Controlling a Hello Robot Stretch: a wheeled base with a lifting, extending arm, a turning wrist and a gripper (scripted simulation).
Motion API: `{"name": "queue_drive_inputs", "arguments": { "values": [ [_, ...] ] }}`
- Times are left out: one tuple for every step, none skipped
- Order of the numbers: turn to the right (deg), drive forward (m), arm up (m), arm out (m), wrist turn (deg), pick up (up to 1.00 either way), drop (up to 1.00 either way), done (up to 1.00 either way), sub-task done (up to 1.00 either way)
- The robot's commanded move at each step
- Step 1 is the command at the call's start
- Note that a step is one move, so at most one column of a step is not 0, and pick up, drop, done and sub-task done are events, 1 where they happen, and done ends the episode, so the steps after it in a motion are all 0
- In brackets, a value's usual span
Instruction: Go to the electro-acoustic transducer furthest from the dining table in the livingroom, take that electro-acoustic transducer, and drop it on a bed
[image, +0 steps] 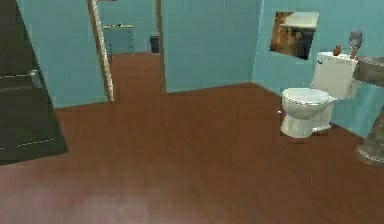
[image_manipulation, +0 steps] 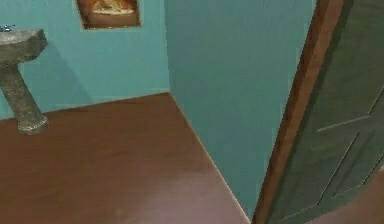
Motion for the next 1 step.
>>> {"name": "queue_drive_inputs", "arguments": {
  "values": [
    [-12.0, 0.00, 0.00, 0.00, 0.0, 0.00, 0.00, 0.00, 0.00]
  ]
}}
